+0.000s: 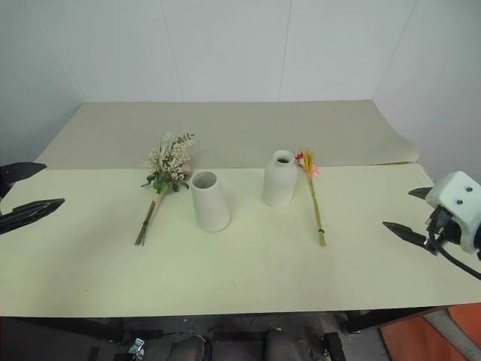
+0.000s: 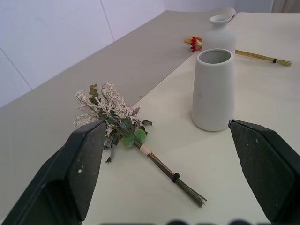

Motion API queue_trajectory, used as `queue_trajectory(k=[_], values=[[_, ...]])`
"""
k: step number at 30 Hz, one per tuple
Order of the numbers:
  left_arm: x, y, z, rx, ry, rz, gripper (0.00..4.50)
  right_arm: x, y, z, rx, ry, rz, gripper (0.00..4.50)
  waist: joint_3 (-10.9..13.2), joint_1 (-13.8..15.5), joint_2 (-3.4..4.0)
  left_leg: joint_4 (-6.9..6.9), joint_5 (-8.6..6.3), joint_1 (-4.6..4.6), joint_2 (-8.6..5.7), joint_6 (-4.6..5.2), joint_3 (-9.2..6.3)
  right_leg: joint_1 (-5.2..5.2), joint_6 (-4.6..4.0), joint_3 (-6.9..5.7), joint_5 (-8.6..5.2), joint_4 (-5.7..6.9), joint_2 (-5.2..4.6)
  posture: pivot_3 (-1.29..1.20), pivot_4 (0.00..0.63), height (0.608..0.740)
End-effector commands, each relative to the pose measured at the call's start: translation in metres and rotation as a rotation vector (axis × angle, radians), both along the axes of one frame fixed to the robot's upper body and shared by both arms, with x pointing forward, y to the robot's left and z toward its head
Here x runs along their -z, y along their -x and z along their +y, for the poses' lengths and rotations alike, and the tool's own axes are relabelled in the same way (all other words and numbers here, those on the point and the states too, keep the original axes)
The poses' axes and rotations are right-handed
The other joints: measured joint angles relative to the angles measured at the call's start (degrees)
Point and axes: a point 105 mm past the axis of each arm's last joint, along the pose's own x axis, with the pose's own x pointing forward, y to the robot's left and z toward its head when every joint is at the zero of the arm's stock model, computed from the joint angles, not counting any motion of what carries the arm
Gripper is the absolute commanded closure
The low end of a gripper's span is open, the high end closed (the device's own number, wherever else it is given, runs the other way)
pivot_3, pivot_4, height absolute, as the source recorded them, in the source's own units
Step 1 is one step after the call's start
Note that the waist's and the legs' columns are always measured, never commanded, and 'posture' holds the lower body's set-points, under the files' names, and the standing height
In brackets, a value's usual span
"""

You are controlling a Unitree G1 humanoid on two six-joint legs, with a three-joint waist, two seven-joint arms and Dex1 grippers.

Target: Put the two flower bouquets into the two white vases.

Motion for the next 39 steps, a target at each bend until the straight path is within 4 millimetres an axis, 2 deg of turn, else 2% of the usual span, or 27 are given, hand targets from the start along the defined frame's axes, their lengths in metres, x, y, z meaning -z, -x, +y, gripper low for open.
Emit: queue_trajectory(k=[1, 9, 11, 14, 19, 22, 29, 32, 38, 39], values=[[-0.012, 0.005, 0.002, -0.014, -0.033, -0.056, 0.00, -0.014, -0.001, -0.002, 0.008, 0.020, -0.036, 0.04, 0.00, 0.03, 0.00, 0.00, 0.00, -0.01, 0.00, 0.00, 0.00, 0.00, 0.01, 0.00, 0.01, 0.00, 0.01, 0.00, 0.150, 0.740], [-0.010, 0.007, 0.001, -0.017, -0.030, -0.053, 0.00, -0.014, -0.003, -0.001, 0.000, 0.018, -0.041, 0.04, 0.00, 0.03, 0.00, 0.00, 0.00, 0.01, 0.00, 0.00, 0.00, 0.01, -0.06, 0.01, -0.03, 0.00, 0.00, 0.00, 0.150, 0.740], [-0.010, 0.006, 0.000, -0.010, -0.027, -0.054, 0.00, -0.012, -0.015, 0.003, 0.069, -0.030, -0.004, 0.04, 0.00, -0.12, 0.00, 0.00, 0.00, 0.03, 0.00, 0.00, 0.00, 0.02, -0.08, 0.02, -0.04, 0.00, 0.01, 0.00, 0.150, 0.740], [-0.009, 0.000, -0.006, 0.018, -0.023, -0.049, 0.00, 0.000, -0.033, 0.014, 0.125, -0.096, 0.142, 0.04, 0.00, -0.64, -0.01, 0.00, 0.00, 0.11, 0.03, 0.00, 0.10, -0.01, -0.15, 0.23, 0.08, 0.00, 0.10, 0.00, 0.150, 0.740], [-0.011, -0.013, -0.020, 0.088, -0.004, -0.061, 0.00, 0.007, -0.087, 0.029, 0.347, -0.283, 0.262, 0.04, -0.01, -1.29, -0.05, 0.00, 0.00, 0.17, 0.12, 0.00, 0.10, -0.09, -0.24, 0.58, 0.18, 0.00, 0.43, 0.00, 0.150, 0.740], [-0.012, -0.017, -0.028, 0.125, 0.002, -0.067, 0.00, 0.014, -0.110, 0.046, 0.386, -0.308, 0.317, 0.04, 0.00, -1.49, -0.05, -0.03, 0.00, 0.01, 0.12, 0.01, 0.09, -0.26, 0.01, 0.66, 0.36, 0.00, 0.51, 0.00, 0.150, 0.740], [-0.009, -0.020, -0.037, 0.154, 0.016, -0.070, 0.00, 0.029, -0.136, 0.079, 0.331, -0.278, 0.385, 0.04, 0.00, -1.31, -0.05, 0.02, -0.02, -0.94, 0.11, 0.05, 0.10, -1.13, -0.19, 0.67, 0.72, 0.04, 0.52, 0.00, 0.150, 0.740], [-0.009, -0.020, -0.040, 0.159, 0.020, -0.073, 0.00, 0.035, -0.146, 0.094, 0.297, -0.273, 0.405, 0.04, 0.00, -1.40, -0.04, 0.04, -0.02, -0.92, 0.10, 0.05, 0.11, -1.12, -0.19, 0.68, 0.77, 0.02, 0.51, 0.00, 0.150, 0.740], [-0.006, -0.015, -0.043, 0.159, 0.028, -0.065, 0.00, 0.043, -0.162, 0.111, 0.264, -0.262, 0.423, 0.04, 0.00, -1.61, -0.04, 0.03, -0.01, -0.78, 0.13, 0.05, 0.11, -1.06, -0.19, 0.69, 0.82, 0.03, 0.57, 0.00, 0.150, 0.740], [-0.006, -0.014, -0.043, 0.156, 0.030, -0.063, 0.00, 0.046, -0.164, 0.113, 0.260, -0.257, 0.431, 0.21, 0.00, -1.65, -0.04, 0.03, -0.01, -0.79, 0.13, 0.05, 0.10, -1.06, -0.20, 0.70, 0.83, 0.03, 0.58, 0.00, 0.150, 0.740]])
